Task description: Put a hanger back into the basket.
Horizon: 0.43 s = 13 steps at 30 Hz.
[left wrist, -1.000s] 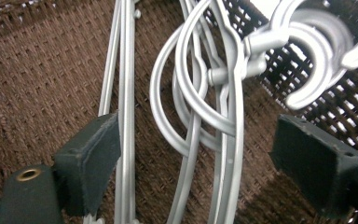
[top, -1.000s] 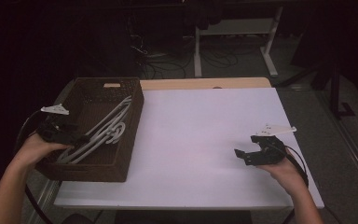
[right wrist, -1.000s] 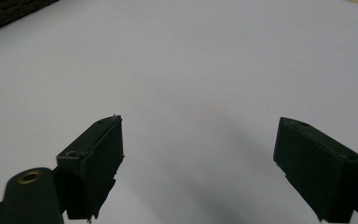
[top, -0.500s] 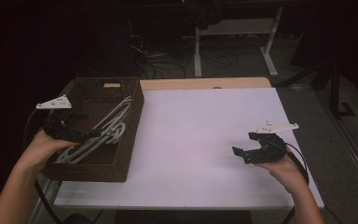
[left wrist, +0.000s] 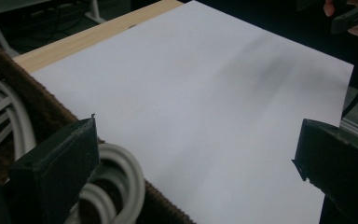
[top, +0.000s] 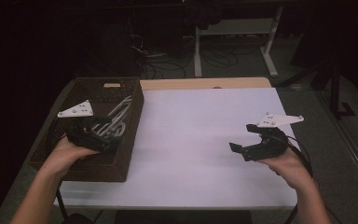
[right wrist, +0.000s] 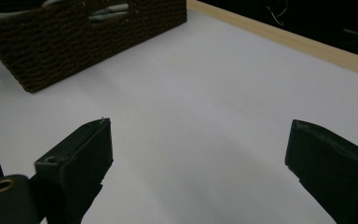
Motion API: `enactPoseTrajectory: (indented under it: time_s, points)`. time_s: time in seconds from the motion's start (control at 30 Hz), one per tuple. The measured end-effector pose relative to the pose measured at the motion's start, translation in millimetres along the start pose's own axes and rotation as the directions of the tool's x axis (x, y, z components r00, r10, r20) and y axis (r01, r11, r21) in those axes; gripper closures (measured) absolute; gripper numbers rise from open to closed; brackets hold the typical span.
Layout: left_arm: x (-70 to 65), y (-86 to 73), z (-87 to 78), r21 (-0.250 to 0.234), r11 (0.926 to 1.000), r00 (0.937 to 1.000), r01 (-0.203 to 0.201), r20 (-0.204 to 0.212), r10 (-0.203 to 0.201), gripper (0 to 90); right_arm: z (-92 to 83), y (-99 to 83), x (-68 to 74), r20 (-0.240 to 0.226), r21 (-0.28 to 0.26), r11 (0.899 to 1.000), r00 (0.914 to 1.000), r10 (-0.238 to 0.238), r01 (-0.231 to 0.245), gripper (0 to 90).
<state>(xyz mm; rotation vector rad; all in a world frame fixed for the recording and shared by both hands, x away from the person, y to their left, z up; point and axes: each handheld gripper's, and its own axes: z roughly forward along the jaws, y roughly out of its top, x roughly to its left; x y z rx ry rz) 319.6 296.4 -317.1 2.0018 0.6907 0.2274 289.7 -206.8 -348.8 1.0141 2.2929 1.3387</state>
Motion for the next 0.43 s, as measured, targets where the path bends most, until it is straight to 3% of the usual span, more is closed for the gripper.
enactPoseTrajectory:
  time_s: [0.43]
  points:
    - [-9.2,-8.3,8.5,-0.033,0.9994,0.9997,-0.01,0.024,0.011,0.0,-0.5,9.4,1.3,-0.006,-0.019,1.0,0.9997,-0.024,0.024,6.2]
